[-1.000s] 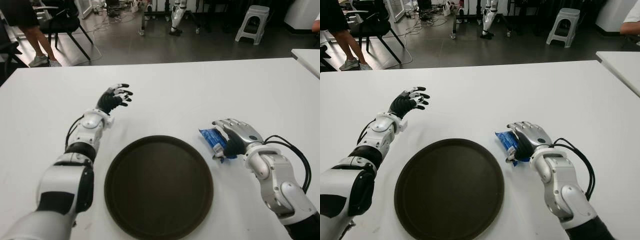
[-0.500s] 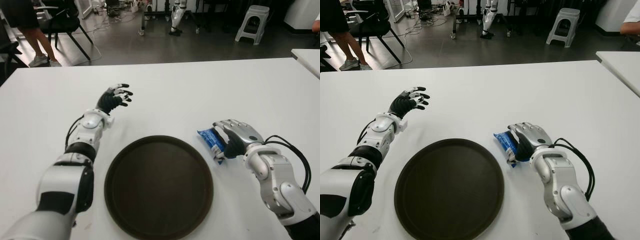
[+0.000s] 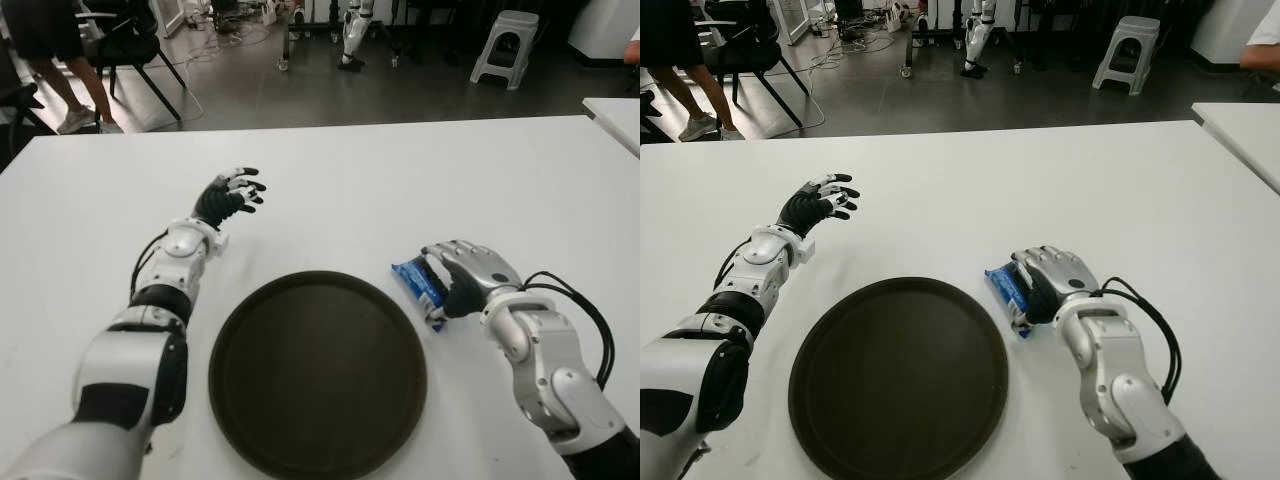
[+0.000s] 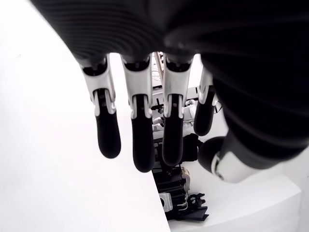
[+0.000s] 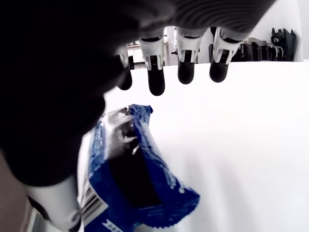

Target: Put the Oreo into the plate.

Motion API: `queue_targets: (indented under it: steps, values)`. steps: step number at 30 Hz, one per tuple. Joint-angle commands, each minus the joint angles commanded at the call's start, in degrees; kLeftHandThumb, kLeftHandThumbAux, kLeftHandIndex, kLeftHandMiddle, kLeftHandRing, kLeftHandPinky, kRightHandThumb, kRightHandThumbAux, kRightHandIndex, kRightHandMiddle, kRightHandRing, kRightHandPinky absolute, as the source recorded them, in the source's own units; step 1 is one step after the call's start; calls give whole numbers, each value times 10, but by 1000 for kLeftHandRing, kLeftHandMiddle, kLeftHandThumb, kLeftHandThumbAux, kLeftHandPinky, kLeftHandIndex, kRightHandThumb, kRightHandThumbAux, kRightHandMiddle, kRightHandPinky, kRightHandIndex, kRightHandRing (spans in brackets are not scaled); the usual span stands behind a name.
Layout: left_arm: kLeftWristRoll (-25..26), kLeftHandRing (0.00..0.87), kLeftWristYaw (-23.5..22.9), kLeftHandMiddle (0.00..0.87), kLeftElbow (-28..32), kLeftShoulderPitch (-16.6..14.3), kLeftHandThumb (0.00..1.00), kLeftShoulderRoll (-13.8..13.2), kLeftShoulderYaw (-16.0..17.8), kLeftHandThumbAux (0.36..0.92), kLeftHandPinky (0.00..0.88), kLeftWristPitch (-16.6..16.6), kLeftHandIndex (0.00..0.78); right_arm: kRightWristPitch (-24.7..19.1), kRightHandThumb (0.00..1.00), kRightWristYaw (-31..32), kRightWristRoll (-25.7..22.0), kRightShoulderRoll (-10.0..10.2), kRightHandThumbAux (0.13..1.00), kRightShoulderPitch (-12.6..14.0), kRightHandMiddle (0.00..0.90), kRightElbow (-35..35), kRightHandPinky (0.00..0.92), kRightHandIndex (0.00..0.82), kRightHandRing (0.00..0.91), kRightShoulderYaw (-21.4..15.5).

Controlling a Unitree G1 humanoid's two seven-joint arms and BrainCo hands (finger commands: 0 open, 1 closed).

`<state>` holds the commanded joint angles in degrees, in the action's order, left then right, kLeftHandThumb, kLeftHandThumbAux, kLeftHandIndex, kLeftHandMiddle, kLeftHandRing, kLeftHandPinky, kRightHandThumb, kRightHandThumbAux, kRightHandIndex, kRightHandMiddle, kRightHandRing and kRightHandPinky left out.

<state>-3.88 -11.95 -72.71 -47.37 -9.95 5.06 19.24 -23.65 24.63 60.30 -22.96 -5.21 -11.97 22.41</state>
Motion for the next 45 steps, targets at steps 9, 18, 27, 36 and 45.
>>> queue_targets:
  steps: [9, 18, 27, 36, 45]
  values:
    - [-3, 394, 5, 371, 1, 1, 105, 0, -3, 657, 403, 5, 237, -3, 0, -36, 9, 10, 772, 1, 55, 22, 54, 40, 47, 0]
    - [-2, 382, 6, 361, 1, 1, 100, 0, -3, 653, 394, 3, 230, -6, 0, -81, 6, 21, 765, 2, 63, 39, 61, 50, 57, -4]
    - [-1, 384, 7, 363, 2, 1, 102, 1, -3, 657, 392, 1, 229, -14, 0, -83, -3, 29, 759, 4, 53, 39, 55, 36, 46, -10]
    - [1, 399, 7, 372, 3, 1, 109, 1, -2, 659, 414, -1, 236, -11, 0, -85, -10, 29, 761, 4, 57, 38, 64, 51, 56, -14]
    - [3, 389, 2, 363, 4, 2, 120, 0, 0, 668, 402, 2, 227, -11, 0, -93, -13, 33, 756, 4, 55, 41, 60, 44, 51, -16]
